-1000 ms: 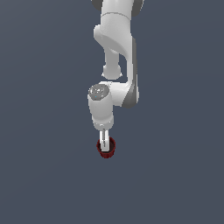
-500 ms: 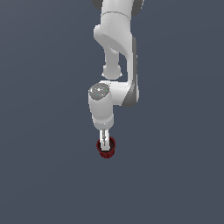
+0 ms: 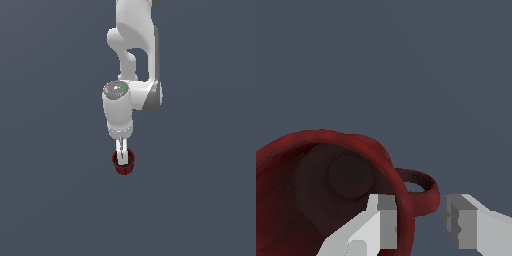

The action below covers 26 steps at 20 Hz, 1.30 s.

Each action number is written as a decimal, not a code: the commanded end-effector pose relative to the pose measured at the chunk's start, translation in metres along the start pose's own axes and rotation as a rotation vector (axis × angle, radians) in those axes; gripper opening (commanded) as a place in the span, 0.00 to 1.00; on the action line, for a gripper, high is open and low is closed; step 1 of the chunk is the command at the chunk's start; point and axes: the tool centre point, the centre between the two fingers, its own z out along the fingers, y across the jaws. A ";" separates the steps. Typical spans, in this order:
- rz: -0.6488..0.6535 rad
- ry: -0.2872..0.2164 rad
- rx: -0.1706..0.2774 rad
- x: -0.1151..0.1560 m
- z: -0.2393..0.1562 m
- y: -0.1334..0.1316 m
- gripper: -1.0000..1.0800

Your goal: Pick up the object and move it to a goal position.

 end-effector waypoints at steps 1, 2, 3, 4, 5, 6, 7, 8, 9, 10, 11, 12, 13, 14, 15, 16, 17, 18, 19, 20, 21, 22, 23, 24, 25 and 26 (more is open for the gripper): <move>0.000 -0.001 0.005 -0.005 -0.019 0.003 0.00; 0.000 -0.001 0.005 -0.008 -0.027 0.005 0.00; 0.000 -0.001 0.005 -0.011 -0.036 0.007 0.00; 0.000 -0.001 0.005 -0.013 -0.045 0.009 0.00; 0.001 -0.001 0.005 -0.016 -0.055 0.012 0.00; 0.001 -0.001 0.005 -0.019 -0.064 0.014 0.00; 0.001 -0.001 0.005 -0.022 -0.074 0.017 0.00; 0.001 -0.001 0.005 -0.025 -0.084 0.019 0.00; 0.001 -0.001 0.005 -0.028 -0.094 0.022 0.00; 0.001 -0.001 0.005 -0.031 -0.105 0.024 0.00; 0.001 -0.001 0.005 -0.034 -0.115 0.027 0.00; 0.002 0.000 0.005 -0.037 -0.125 0.029 0.00; 0.002 0.000 0.005 -0.040 -0.136 0.032 0.00; 0.002 0.001 0.005 -0.043 -0.147 0.034 0.00; 0.002 0.001 0.005 -0.046 -0.158 0.037 0.00; 0.002 0.002 0.005 -0.049 -0.170 0.040 0.00; 0.003 0.002 0.005 -0.053 -0.182 0.043 0.00; 0.003 0.002 0.005 -0.056 -0.193 0.045 0.00; 0.003 0.003 0.005 -0.060 -0.205 0.048 0.00; 0.003 0.004 0.005 -0.063 -0.217 0.051 0.00; 0.003 0.004 0.005 -0.066 -0.229 0.053 0.00; 0.003 0.004 0.006 -0.070 -0.241 0.056 0.00; 0.003 0.005 0.006 -0.073 -0.252 0.059 0.00; 0.003 0.005 0.006 -0.076 -0.263 0.061 0.00; 0.003 0.005 0.006 -0.080 -0.274 0.064 0.00; 0.003 0.005 0.006 -0.083 -0.285 0.066 0.00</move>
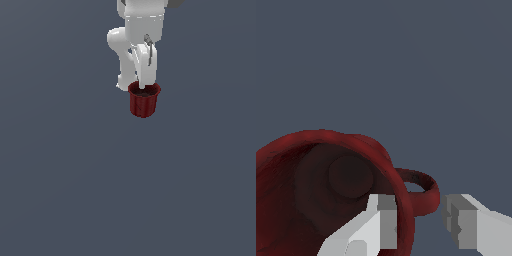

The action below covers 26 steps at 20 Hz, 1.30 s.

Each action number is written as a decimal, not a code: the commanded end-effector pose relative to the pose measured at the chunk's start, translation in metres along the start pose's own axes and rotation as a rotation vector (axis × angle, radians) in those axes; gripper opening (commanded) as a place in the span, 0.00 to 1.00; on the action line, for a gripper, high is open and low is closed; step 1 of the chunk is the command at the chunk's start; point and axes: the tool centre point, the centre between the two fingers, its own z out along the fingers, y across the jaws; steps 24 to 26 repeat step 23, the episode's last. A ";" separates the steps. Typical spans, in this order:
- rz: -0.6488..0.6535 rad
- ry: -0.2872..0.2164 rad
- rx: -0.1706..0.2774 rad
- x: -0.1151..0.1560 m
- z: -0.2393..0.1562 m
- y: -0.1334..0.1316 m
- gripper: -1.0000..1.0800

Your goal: Pick up the object and move it to a goal position.

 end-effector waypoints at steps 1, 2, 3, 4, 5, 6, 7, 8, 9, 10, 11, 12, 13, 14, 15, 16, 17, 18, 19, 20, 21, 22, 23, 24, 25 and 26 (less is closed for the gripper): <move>0.000 0.001 0.003 -0.008 -0.030 0.006 0.00; 0.000 0.001 0.003 -0.011 -0.040 0.009 0.00; 0.000 0.001 0.003 -0.014 -0.051 0.011 0.00; 0.000 0.001 0.003 -0.018 -0.061 0.013 0.00; 0.000 0.001 0.003 -0.021 -0.071 0.015 0.00; 0.000 0.001 0.003 -0.024 -0.080 0.017 0.00; -0.001 0.000 0.003 -0.026 -0.089 0.018 0.00; -0.001 0.000 0.003 -0.029 -0.098 0.020 0.00; -0.001 0.000 0.003 -0.031 -0.105 0.021 0.00; -0.001 0.000 0.003 -0.034 -0.112 0.023 0.00; -0.002 -0.001 0.003 -0.036 -0.119 0.024 0.00; -0.002 -0.001 0.003 -0.038 -0.125 0.025 0.00; -0.002 -0.001 0.003 -0.040 -0.130 0.026 0.00; -0.002 -0.001 0.003 -0.041 -0.135 0.026 0.00; -0.003 -0.002 0.003 -0.043 -0.139 0.027 0.00; -0.003 -0.002 0.003 -0.044 -0.143 0.028 0.00; -0.003 -0.002 0.003 -0.045 -0.147 0.028 0.00; -0.003 -0.002 0.003 -0.046 -0.149 0.028 0.00; -0.003 -0.002 0.003 -0.047 -0.152 0.029 0.00; -0.003 -0.002 0.003 -0.047 -0.153 0.029 0.00; -0.003 -0.002 0.003 -0.048 -0.155 0.029 0.00; -0.003 -0.002 0.003 -0.048 -0.155 0.029 0.00; -0.003 -0.002 0.003 -0.048 -0.156 0.029 0.00; -0.003 -0.002 0.003 -0.048 -0.156 0.029 0.00; -0.003 -0.002 0.003 -0.048 -0.156 0.029 0.00; -0.003 -0.002 0.003 -0.048 -0.156 0.029 0.00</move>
